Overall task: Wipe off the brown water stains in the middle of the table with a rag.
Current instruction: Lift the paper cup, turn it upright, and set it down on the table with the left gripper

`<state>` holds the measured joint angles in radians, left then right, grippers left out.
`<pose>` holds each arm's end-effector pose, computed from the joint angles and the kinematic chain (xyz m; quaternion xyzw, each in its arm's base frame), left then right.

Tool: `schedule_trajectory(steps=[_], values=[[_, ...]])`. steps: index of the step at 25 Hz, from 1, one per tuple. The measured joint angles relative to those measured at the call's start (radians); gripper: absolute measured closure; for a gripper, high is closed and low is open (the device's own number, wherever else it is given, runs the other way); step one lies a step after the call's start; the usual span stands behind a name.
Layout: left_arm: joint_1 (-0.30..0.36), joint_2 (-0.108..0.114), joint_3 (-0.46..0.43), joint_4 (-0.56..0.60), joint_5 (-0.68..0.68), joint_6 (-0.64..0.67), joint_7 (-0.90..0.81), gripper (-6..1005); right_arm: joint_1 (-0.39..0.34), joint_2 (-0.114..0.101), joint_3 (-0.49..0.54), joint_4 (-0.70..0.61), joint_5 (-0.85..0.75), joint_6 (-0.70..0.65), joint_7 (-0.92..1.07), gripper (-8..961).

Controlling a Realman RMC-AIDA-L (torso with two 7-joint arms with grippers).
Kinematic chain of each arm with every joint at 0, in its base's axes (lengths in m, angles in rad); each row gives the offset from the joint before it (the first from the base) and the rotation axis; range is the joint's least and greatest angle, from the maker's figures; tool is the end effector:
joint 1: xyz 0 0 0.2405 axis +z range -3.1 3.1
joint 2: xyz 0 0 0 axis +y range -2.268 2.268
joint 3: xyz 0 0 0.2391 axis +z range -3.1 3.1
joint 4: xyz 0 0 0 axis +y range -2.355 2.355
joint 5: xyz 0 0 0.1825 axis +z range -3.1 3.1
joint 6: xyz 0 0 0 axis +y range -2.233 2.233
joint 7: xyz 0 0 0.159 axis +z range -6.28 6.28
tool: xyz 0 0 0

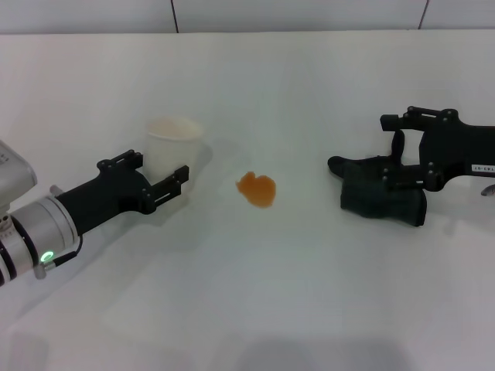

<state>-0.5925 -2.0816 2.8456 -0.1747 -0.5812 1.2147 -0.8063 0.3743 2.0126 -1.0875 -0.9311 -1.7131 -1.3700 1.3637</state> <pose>-0.2794 0.3110 -0.0485 -0.8829 -0.2621 -0.2380 0.3083 0.2211 0.3148 0.0192 -0.9537 0.1084 0.1927 0.2038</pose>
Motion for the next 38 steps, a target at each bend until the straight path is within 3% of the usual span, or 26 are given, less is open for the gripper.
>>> schedule_trajectory(steps=[30, 38], values=[[-0.012, 0.008, 0.000, -0.025, 0.109, -0.002, -0.132, 339, -0.001, 0.000, 0.000, -0.013, 0.003, -0.010, 0.001, 91], [-0.012, 0.008, 0.000, -0.032, 0.113, 0.001, -0.135, 247, -0.003, 0.000, 0.000, -0.012, 0.008, -0.013, 0.001, 97]])
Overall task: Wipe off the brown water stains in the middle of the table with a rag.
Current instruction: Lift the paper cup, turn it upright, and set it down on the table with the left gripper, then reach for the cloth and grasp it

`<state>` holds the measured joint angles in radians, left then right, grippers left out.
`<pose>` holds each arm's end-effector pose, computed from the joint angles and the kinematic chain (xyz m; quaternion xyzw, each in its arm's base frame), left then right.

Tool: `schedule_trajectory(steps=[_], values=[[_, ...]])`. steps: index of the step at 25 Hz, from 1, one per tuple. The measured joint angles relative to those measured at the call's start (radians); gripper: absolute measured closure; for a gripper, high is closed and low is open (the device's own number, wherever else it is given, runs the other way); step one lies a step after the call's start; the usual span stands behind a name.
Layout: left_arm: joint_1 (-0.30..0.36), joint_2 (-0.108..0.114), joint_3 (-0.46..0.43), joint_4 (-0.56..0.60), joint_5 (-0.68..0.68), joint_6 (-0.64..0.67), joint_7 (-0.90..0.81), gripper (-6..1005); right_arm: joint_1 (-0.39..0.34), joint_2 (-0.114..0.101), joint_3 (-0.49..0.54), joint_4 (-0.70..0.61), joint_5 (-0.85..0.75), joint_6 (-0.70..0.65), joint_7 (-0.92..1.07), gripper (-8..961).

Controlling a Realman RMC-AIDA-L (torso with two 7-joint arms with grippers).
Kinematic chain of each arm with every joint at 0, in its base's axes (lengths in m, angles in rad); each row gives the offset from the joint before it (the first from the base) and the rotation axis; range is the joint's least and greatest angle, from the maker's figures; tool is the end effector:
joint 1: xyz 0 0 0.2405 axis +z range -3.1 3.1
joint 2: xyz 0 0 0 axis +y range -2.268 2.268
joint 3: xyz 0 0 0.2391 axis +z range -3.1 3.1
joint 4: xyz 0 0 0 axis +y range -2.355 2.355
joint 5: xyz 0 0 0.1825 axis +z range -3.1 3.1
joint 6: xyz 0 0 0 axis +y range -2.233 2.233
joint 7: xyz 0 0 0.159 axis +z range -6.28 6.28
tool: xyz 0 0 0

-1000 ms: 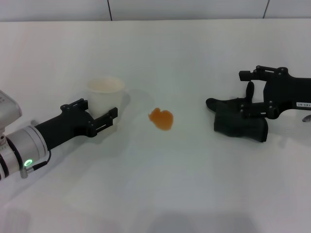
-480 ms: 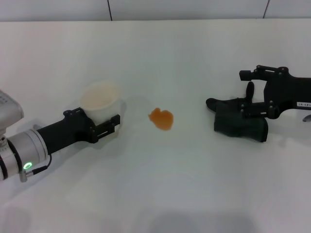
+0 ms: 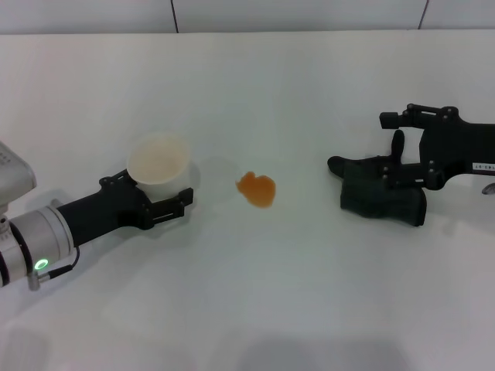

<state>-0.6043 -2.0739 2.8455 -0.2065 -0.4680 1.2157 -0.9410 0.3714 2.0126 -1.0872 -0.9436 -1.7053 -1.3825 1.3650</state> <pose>-0.2866 0.3050 -0.0512 -0.8904 -0.2997 -0.2135 0.2680 0.2182 0.3138 0.0210 -0.9537 0.1033 0.1977 0.2018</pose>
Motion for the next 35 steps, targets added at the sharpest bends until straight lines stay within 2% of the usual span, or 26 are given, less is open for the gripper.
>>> schedule_trajectory(steps=[6, 20, 35], values=[[0.000, -0.001, 0.000, -0.063, 0.002, 0.066, -0.033, 104, -0.002, 0.000, 0.002, 0.000, 0.005, -0.001, 0.000, 102], [-0.007, 0.000, 0.002, -0.148, 0.056, 0.157, -0.141, 105, 0.001, 0.000, 0.005, 0.000, 0.006, 0.004, 0.000, 112], [-0.005, 0.001, 0.002, -0.366, 0.132, 0.373, -0.323, 104, 0.002, 0.000, 0.006, 0.002, 0.006, 0.005, 0.000, 123]])
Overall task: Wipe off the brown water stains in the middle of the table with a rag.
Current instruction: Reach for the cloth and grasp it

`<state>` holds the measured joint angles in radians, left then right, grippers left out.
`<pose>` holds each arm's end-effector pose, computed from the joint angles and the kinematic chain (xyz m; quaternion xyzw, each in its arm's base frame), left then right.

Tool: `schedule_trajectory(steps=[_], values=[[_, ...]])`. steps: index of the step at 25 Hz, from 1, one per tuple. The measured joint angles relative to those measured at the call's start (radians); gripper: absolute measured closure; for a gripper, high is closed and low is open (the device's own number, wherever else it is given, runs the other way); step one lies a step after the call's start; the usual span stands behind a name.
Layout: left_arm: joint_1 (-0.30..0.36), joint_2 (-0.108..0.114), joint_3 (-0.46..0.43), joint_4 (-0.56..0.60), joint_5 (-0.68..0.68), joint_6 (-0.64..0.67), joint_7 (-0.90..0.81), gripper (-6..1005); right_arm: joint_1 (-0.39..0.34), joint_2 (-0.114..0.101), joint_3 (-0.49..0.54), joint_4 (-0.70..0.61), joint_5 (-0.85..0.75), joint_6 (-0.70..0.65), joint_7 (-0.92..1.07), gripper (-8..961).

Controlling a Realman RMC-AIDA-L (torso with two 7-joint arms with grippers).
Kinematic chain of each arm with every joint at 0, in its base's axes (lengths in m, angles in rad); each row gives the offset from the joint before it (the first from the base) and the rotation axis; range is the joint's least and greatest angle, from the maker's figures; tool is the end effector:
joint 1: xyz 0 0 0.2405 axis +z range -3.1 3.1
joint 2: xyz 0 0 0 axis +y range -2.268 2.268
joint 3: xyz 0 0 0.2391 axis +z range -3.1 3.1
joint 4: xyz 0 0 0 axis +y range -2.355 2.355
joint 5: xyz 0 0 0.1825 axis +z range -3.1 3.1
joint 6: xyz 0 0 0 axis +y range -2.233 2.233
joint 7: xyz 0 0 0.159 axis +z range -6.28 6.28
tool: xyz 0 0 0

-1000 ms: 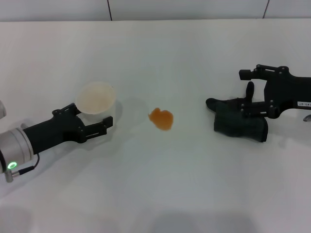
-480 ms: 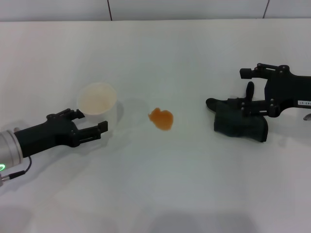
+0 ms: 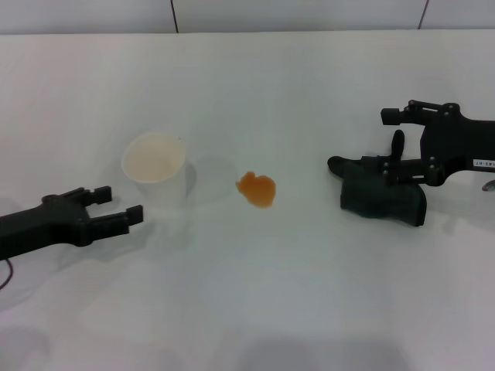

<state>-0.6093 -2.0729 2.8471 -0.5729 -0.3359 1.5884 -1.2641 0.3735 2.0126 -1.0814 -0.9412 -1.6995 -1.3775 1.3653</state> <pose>-0.3006 0.2811 0.0028 -0.8822 -0.3689 -0.2108 0.2030 0.2179 0.3156 0.0224 -0.9518 0.1051 0.2009 0.2066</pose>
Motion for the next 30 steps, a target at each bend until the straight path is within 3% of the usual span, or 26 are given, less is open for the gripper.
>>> schedule_trajectory(steps=[4, 9, 17, 22, 24, 30], values=[[-0.010, 0.014, 0.001, -0.101, 0.043, 0.132, -0.067, 105, 0.000, 0.000, -0.001, -0.001, 0.000, -0.001, 0.000, 126], [-0.006, 0.056, 0.001, -0.228, 0.079, 0.374, -0.116, 105, -0.005, 0.000, 0.001, -0.001, 0.000, -0.003, 0.000, 130], [-0.059, 0.102, 0.001, -0.304, 0.159, 0.402, -0.166, 104, -0.007, 0.000, 0.002, -0.002, 0.002, 0.001, 0.000, 136], [-0.170, 0.117, 0.002, -0.378, 0.245, 0.402, -0.189, 104, -0.003, 0.000, 0.001, 0.005, 0.006, 0.005, 0.000, 140], [-0.245, 0.126, 0.002, -0.384, 0.309, 0.400, -0.190, 104, -0.001, 0.000, 0.002, 0.007, 0.006, 0.006, 0.000, 141], [-0.427, 0.125, 0.002, -0.385, 0.487, 0.376, -0.179, 105, -0.001, 0.000, -0.003, 0.013, 0.006, 0.017, 0.000, 146]])
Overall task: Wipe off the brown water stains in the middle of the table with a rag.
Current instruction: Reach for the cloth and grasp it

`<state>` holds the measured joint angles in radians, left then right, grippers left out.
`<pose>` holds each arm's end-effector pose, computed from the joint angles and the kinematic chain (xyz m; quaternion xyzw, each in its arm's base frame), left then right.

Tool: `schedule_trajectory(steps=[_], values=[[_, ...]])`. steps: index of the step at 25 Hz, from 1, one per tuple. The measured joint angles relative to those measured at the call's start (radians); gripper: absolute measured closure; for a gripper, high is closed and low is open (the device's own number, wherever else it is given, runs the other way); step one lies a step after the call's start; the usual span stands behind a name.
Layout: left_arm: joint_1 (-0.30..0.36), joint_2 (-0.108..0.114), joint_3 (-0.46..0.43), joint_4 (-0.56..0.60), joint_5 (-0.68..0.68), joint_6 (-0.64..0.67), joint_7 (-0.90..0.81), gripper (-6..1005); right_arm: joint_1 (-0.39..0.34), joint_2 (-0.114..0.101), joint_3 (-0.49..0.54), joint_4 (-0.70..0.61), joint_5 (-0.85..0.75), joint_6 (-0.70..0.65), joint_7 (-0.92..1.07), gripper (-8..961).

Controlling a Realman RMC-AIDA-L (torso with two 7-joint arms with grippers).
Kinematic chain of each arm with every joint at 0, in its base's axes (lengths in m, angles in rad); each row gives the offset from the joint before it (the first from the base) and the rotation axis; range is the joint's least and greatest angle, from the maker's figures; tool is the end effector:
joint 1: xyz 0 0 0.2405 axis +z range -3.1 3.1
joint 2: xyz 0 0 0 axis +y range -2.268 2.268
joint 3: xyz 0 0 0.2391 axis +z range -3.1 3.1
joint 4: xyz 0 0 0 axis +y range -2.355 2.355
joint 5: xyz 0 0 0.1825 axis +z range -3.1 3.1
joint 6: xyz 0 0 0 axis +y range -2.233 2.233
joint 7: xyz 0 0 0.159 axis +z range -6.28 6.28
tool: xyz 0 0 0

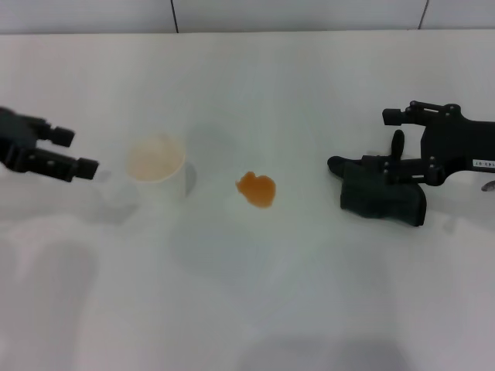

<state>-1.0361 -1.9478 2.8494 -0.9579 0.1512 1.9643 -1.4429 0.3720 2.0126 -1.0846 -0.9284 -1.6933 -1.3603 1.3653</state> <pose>-0.2265 0.3319 0.0913 -0.9486 -0.2986 -0.0326 0.1000 0.2206 0.3166 0.0213 -0.9497 0.1134 0.2009 0.2116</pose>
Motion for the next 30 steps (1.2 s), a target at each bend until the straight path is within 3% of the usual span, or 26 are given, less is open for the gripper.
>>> schedule_trajectory(steps=[7, 12, 16, 24, 30], values=[[-0.132, -0.038, 0.001, -0.001, 0.106, -0.051, 0.038, 105, -0.004, 0.000, -0.008, 0.000, 0.000, -0.007, 0.000, 151], [-0.159, -0.075, 0.001, -0.009, 0.124, -0.078, 0.067, 104, -0.004, -0.001, -0.046, -0.003, -0.011, -0.010, 0.001, 155], [-0.164, -0.089, 0.001, -0.013, 0.124, -0.098, 0.076, 104, 0.003, -0.003, -0.091, -0.044, -0.066, -0.013, 0.028, 158], [-0.178, -0.089, 0.001, -0.025, 0.123, -0.102, 0.077, 105, 0.012, -0.002, -0.162, -0.390, -0.366, -0.006, 0.354, 164], [-0.197, -0.102, 0.001, -0.042, 0.121, -0.103, 0.087, 105, 0.096, -0.002, -0.291, -0.534, -0.671, -0.009, 0.631, 168]])
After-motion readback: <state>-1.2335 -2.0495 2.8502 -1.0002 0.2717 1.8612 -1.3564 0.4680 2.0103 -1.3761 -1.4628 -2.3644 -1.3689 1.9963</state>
